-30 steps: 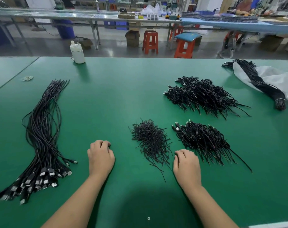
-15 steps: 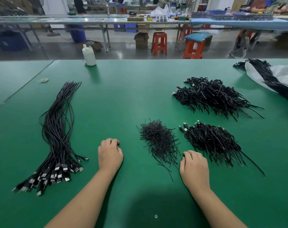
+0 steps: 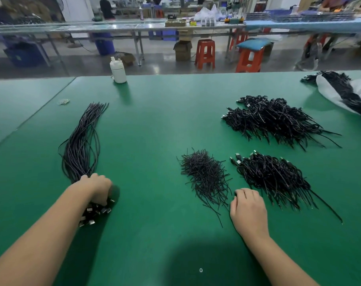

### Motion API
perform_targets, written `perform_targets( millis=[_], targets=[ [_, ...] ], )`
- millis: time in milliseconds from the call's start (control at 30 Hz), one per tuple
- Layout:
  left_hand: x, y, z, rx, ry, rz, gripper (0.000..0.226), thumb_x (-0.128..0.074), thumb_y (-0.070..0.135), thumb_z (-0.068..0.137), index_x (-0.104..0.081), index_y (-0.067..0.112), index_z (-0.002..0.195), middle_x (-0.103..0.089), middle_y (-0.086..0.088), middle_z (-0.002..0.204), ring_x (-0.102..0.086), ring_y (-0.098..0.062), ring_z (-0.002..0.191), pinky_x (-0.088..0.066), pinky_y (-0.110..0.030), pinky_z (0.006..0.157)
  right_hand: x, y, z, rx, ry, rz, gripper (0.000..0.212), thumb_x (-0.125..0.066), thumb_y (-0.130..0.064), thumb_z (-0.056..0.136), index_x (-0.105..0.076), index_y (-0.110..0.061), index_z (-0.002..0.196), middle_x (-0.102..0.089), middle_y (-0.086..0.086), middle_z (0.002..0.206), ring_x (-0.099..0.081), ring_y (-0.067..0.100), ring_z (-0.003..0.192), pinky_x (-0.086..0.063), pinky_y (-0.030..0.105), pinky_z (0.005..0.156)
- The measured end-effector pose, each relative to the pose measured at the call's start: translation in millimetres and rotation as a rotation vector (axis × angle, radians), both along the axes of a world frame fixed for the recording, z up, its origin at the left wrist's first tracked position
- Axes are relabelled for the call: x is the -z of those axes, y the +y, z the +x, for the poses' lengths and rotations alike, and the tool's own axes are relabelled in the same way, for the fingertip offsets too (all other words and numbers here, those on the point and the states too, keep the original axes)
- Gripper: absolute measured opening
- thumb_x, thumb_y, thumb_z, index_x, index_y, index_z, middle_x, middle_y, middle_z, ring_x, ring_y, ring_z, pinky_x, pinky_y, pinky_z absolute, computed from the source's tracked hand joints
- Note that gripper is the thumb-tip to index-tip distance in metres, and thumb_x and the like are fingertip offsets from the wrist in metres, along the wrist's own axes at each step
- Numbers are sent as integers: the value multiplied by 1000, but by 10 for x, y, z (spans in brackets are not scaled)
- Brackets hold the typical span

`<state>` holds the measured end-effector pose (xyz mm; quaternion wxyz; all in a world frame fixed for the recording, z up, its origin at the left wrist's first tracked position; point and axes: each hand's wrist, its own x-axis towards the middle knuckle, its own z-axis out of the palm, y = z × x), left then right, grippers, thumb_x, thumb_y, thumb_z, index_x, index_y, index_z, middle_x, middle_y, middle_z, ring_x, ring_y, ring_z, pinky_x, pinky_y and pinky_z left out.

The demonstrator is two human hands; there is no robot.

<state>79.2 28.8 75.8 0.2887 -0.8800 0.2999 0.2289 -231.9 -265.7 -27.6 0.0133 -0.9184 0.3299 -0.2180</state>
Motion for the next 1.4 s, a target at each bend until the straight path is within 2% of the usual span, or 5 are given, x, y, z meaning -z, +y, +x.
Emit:
perform_targets(
  millis=[367, 567, 767, 1067, 1400],
  targets=[
    [67, -417, -325, -15, -140, -721, 12, -58, 42, 94, -65, 32, 94, -65, 11, 84, -57, -14, 76, -42, -25, 62, -30, 22, -4, 4, -6, 2, 19, -69, -12, 81, -70, -7, 99, -68, 4, 93, -61, 21, 87, -54, 36, 78],
    [-91, -943, -877, -124, 280, -1122, 11, -70, 28, 87, -64, 26, 78, -66, 12, 68, -58, -7, 63, -46, -21, 61, -34, 22, -8, -8, -20, 18, 18, -70, -11, 82, -70, -6, 99, -68, 5, 96, -61, 22, 91, -53, 36, 80],
    [-327, -1298, -1473, -372, 1143, -1383, 4, -67, 6, 92, -65, 7, 89, -72, -19, 81, -74, -31, 83, -61, -31, 72, -192, 59, -53, -94, -166, 130, 17, -65, -9, 89, -72, -4, 103, -65, 8, 112, -56, 23, 110, -50, 41, 96],
    [-402, -1477, -1542, -435, 971, -1774, 6, -73, 18, 87, -71, 21, 82, -71, 6, 78, -64, -7, 77, -47, -15, 67, -1153, 476, 172, -337, -530, 1286, 35, -41, -29, 104, -72, -14, 101, -76, 1, 94, -68, 16, 99, -48, 30, 95],
    [-318, -1354, -1612, -233, 1262, -1429, 43, -39, 43, 101, -59, 23, 133, -64, -22, 95, -66, -24, 87, -53, -31, 93, -1183, 637, 275, -475, -516, 1277, 29, -38, -12, 106, -55, -5, 84, -43, 2, 60, -45, 19, 60, -49, 32, 64]
  ],
)
